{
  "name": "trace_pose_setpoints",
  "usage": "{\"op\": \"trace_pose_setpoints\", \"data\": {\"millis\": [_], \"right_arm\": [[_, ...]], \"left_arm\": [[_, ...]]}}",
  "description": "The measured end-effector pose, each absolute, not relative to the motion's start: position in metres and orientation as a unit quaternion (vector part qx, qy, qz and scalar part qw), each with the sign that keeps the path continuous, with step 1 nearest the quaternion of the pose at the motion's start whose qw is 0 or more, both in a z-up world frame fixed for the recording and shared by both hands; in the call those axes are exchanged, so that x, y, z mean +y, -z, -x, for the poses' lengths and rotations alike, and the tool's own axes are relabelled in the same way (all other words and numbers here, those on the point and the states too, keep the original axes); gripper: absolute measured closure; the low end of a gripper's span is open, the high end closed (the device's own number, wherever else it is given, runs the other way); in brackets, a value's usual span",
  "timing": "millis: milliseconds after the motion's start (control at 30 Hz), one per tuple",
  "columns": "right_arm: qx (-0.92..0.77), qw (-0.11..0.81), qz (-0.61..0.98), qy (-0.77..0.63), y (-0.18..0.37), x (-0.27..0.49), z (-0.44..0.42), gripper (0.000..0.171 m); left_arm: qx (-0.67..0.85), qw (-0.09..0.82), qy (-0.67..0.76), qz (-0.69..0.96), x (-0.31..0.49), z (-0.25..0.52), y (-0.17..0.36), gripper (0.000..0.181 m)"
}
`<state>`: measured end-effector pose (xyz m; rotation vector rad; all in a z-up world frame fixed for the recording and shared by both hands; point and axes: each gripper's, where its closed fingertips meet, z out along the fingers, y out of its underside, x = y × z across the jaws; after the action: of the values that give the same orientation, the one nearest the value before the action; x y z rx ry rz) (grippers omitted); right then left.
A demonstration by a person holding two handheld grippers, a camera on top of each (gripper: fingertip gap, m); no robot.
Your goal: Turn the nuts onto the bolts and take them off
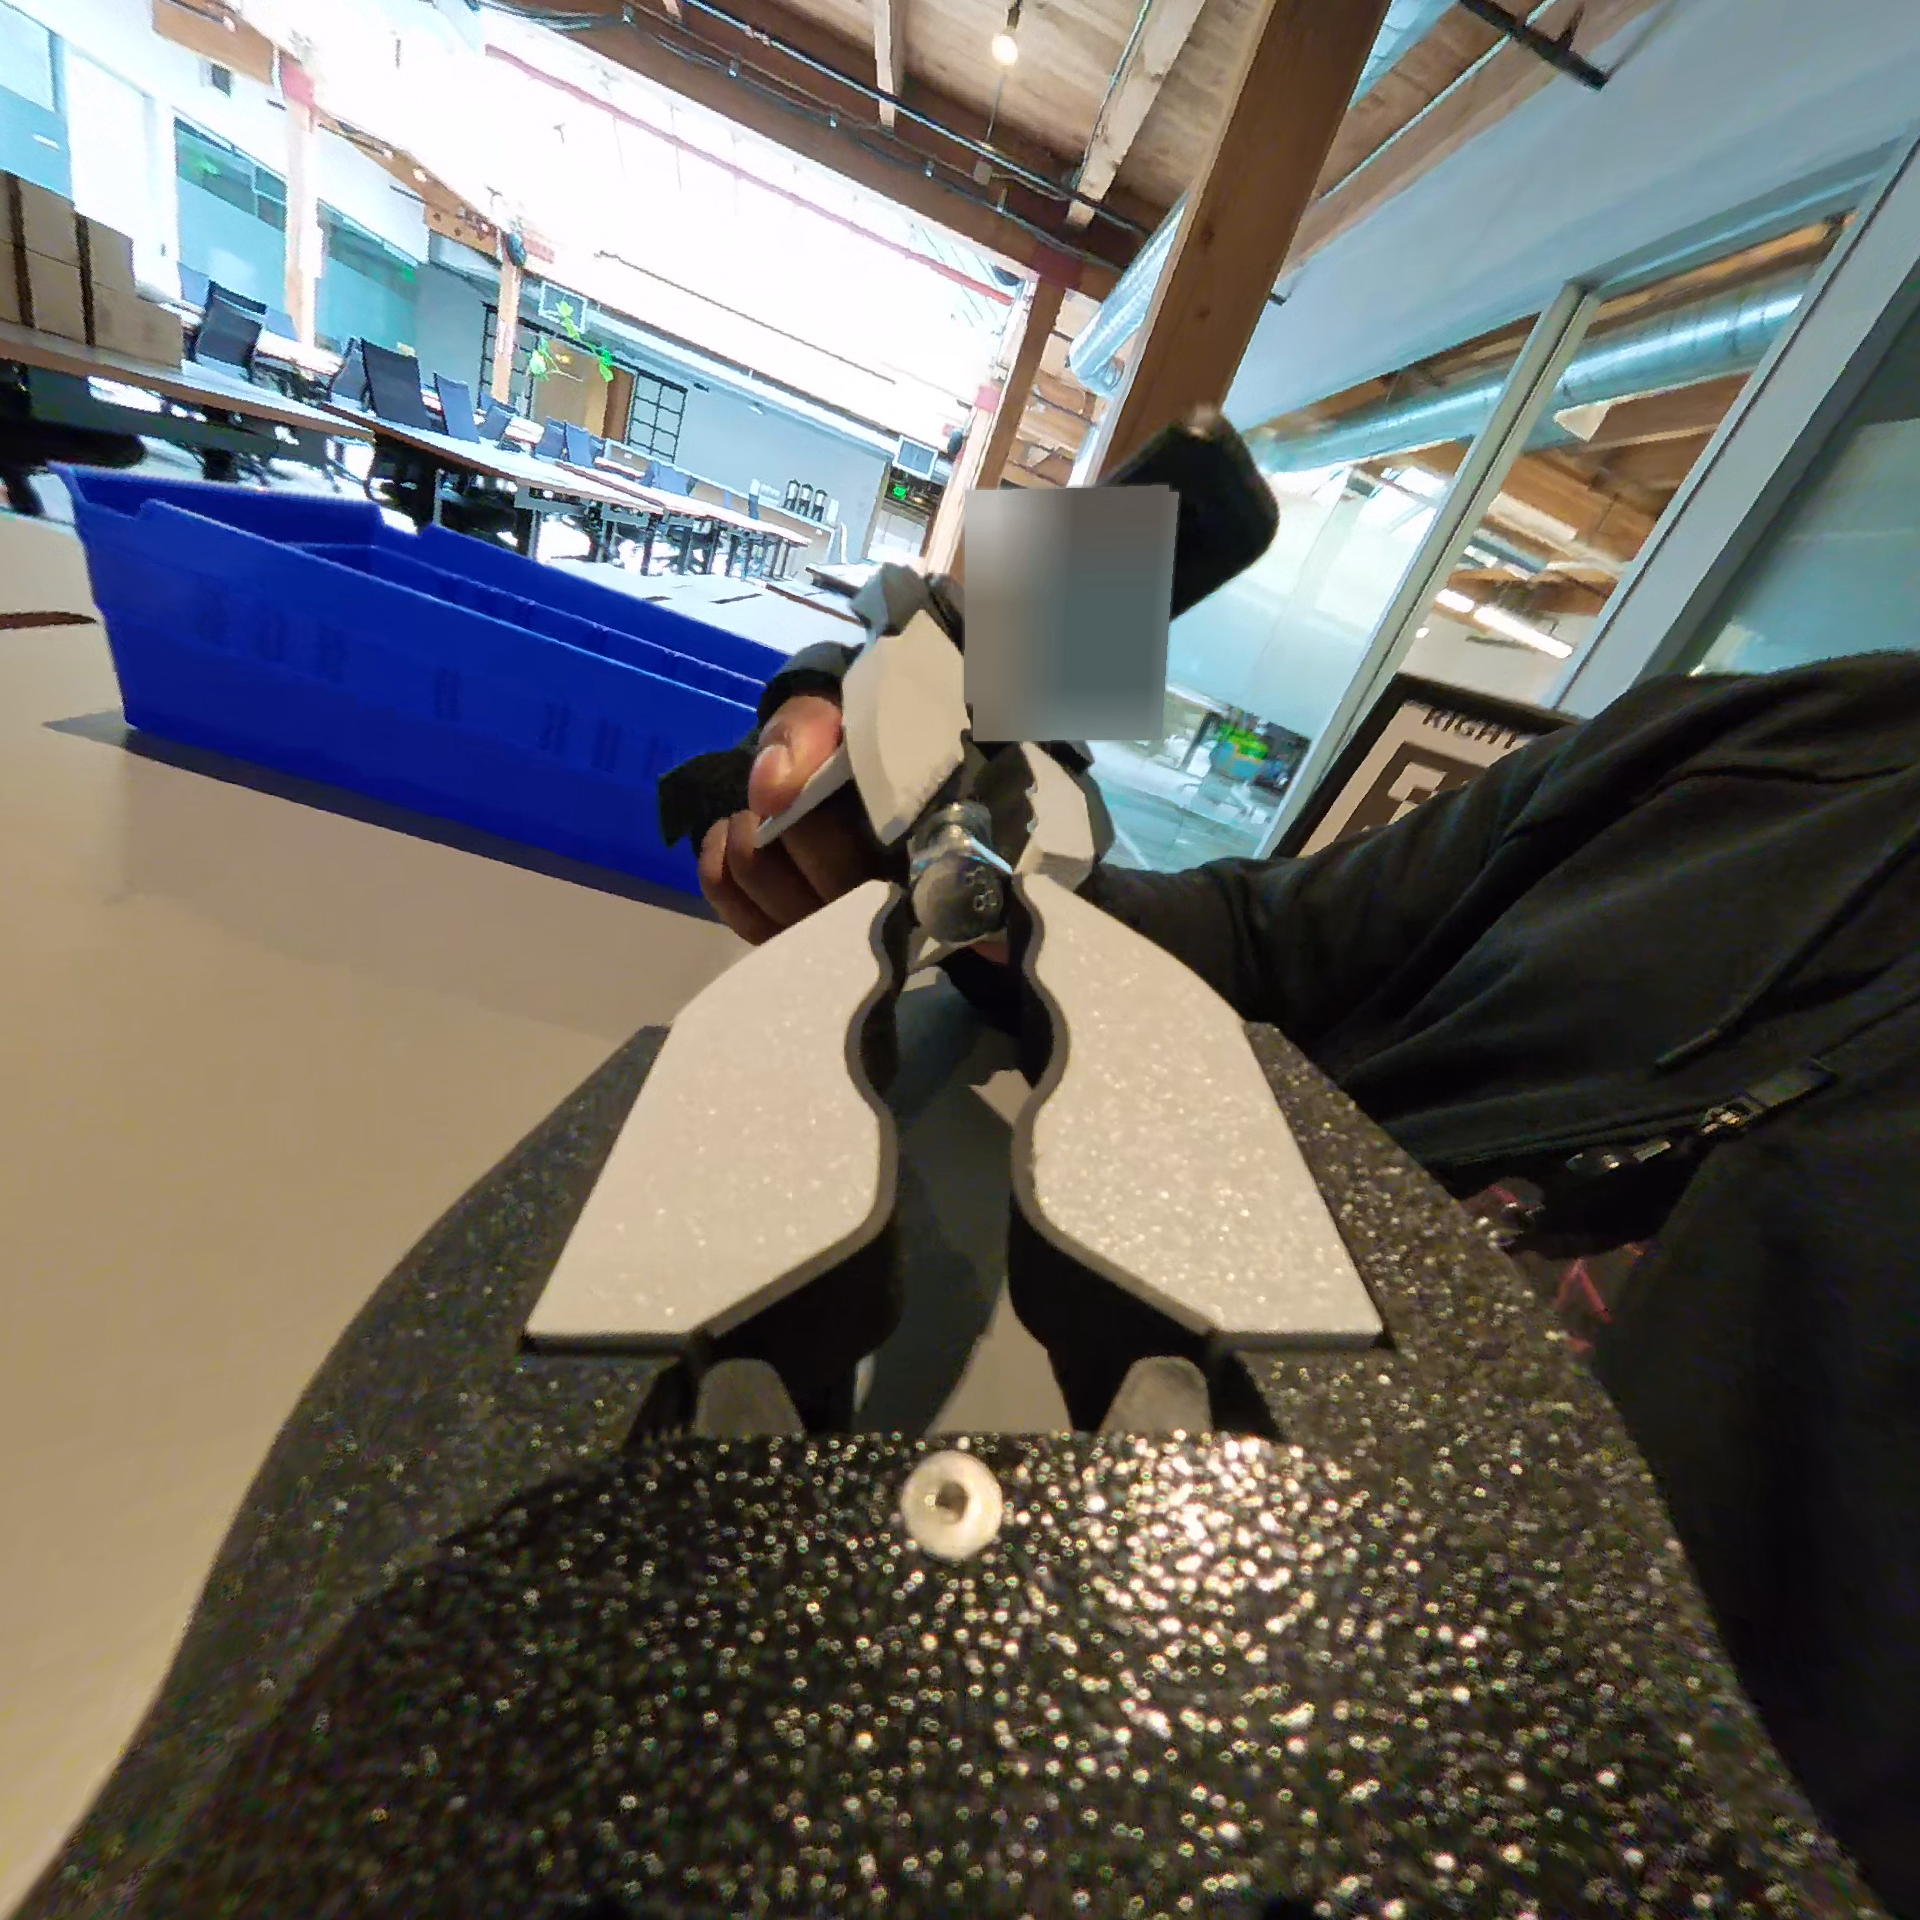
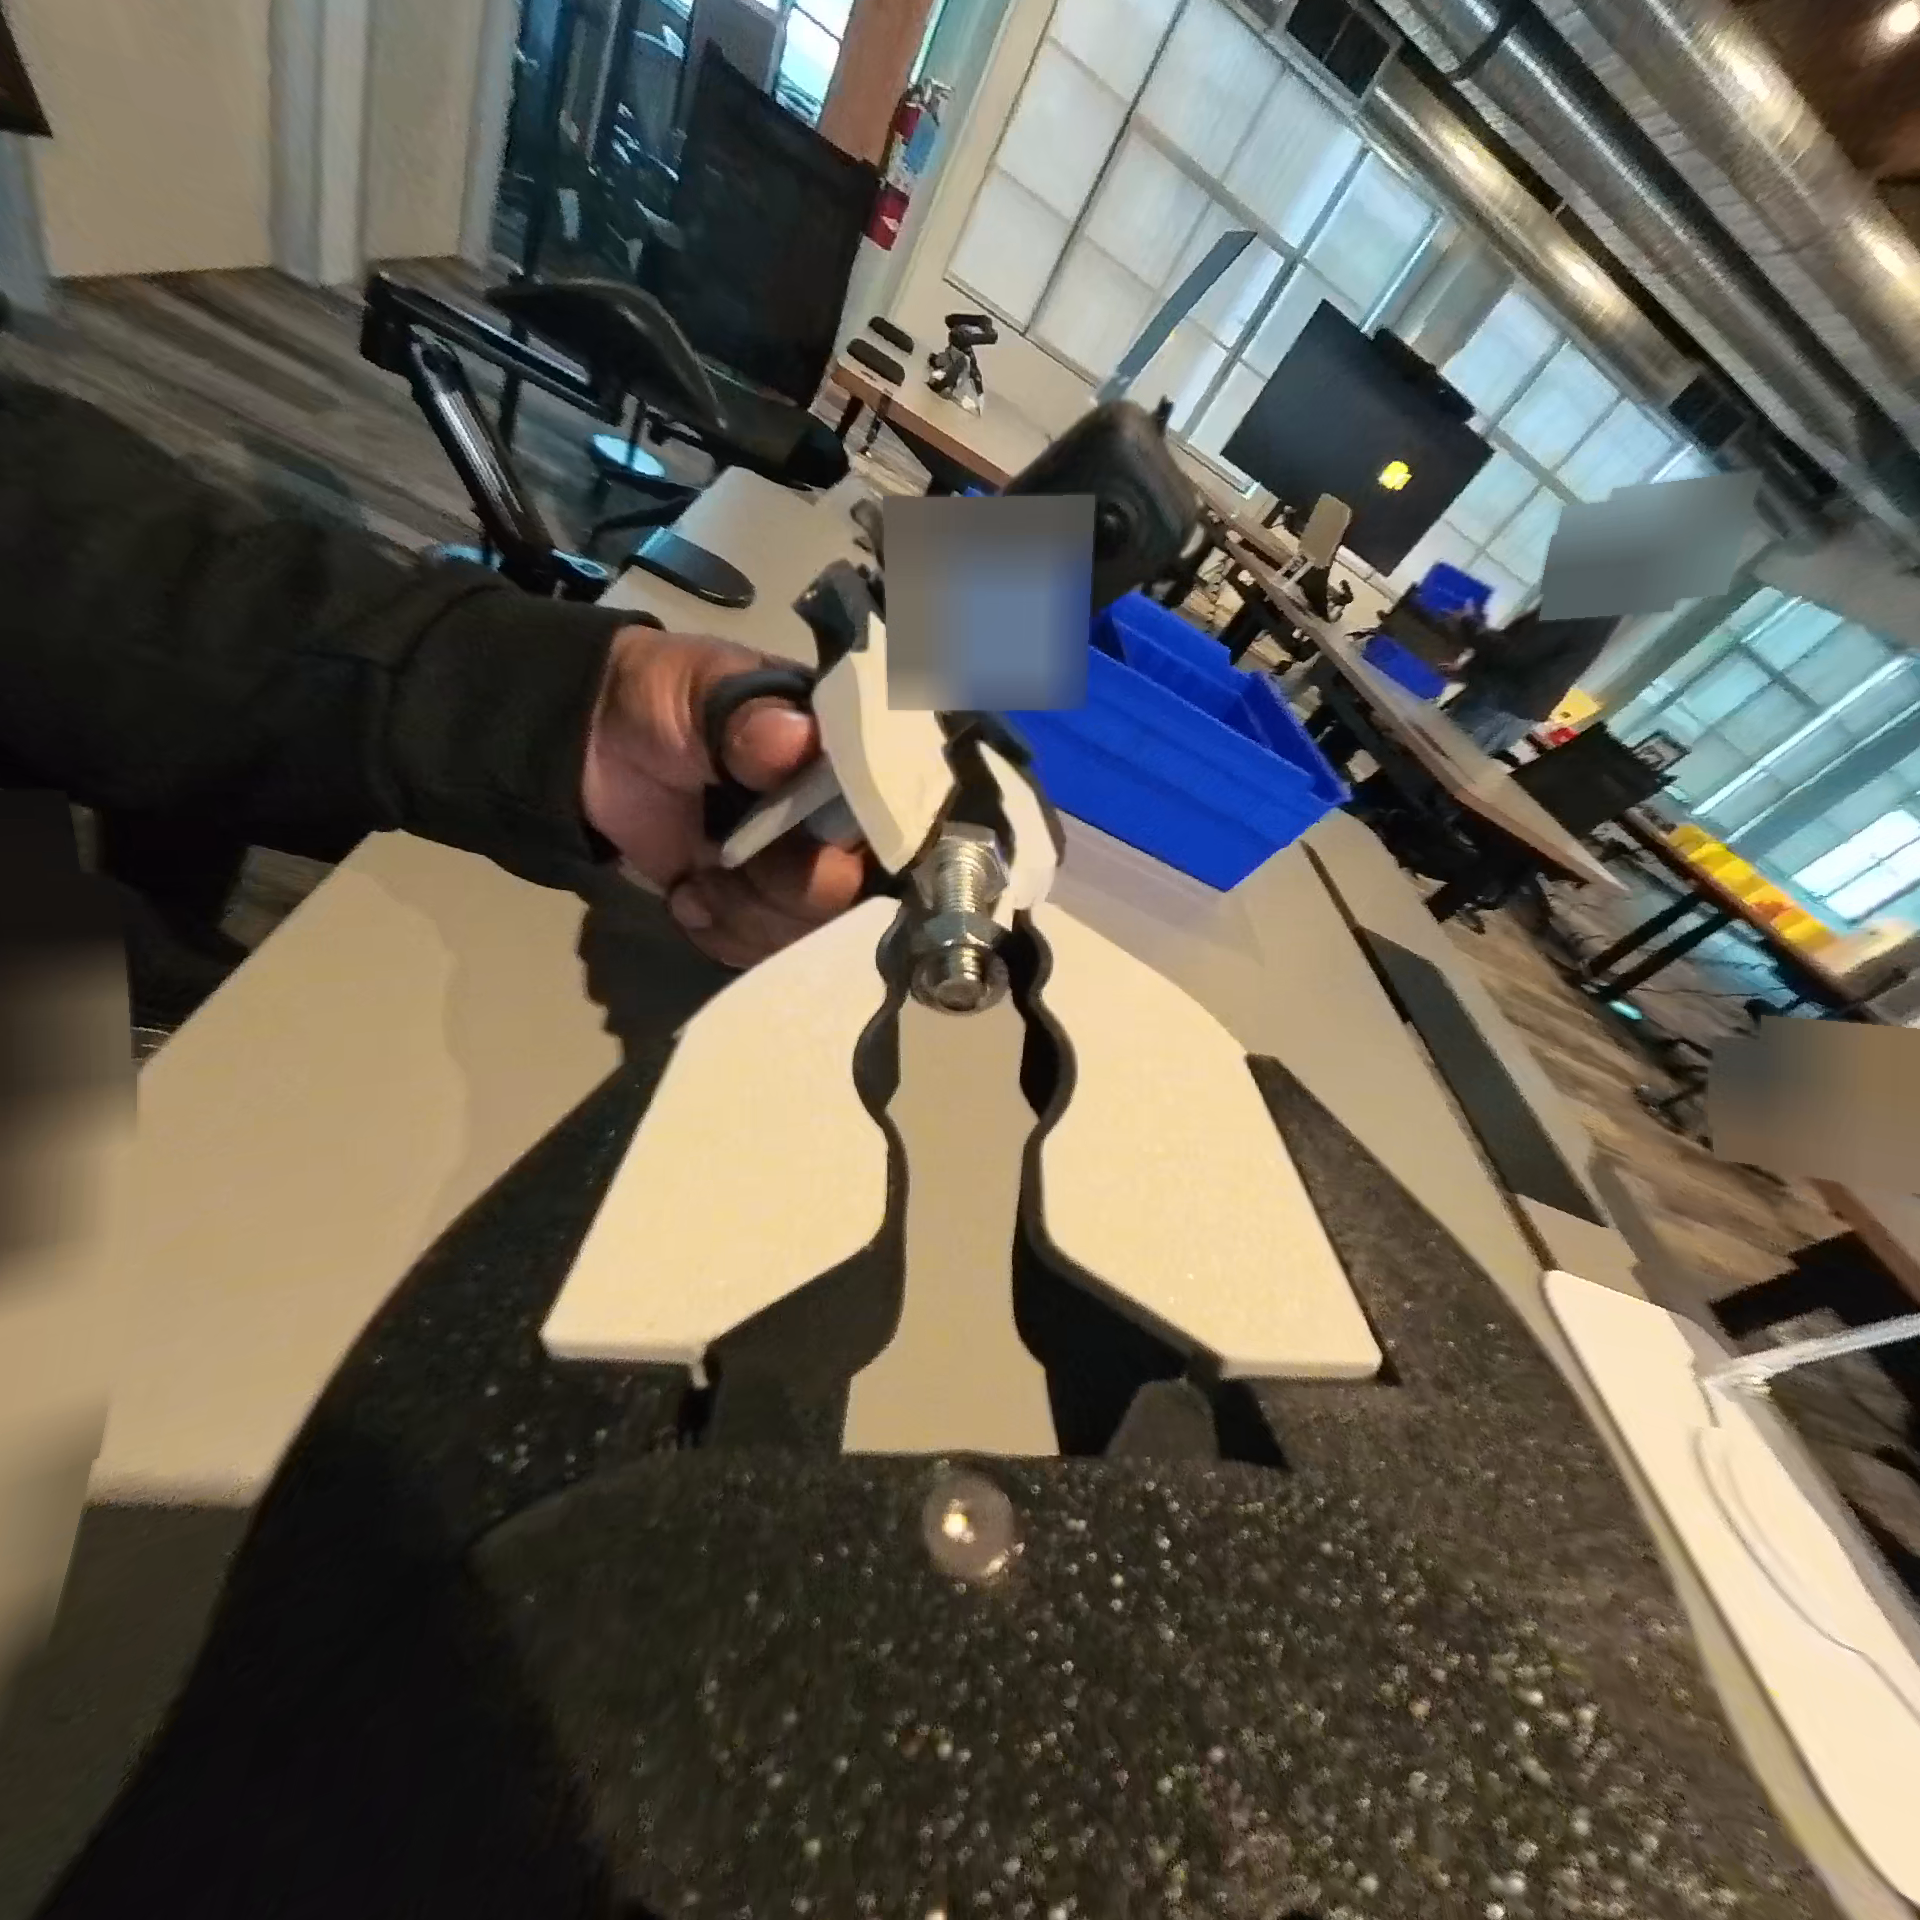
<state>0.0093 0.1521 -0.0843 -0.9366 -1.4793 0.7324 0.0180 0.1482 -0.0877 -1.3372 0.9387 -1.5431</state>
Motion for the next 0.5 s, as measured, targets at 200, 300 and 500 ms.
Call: {"op": "trace_pose_setpoints", "data": {"millis": [200, 300, 500], "right_arm": [[-0.587, 0.481, 0.455, -0.466, 0.0833, 0.1497, -0.0104, 0.153], [-0.560, 0.436, 0.467, -0.527, 0.0820, 0.1481, -0.0109, 0.153], [-0.571, 0.524, 0.452, -0.442, 0.0765, 0.1571, -0.0099, 0.118]], "left_arm": [[0.414, 0.481, 0.551, 0.542, 0.1482, -0.0195, 0.0881, 0.164], [0.415, 0.494, 0.540, 0.540, 0.1488, -0.0203, 0.0859, 0.164], [0.384, 0.480, 0.569, 0.546, 0.1532, -0.0225, 0.0862, 0.164]]}}
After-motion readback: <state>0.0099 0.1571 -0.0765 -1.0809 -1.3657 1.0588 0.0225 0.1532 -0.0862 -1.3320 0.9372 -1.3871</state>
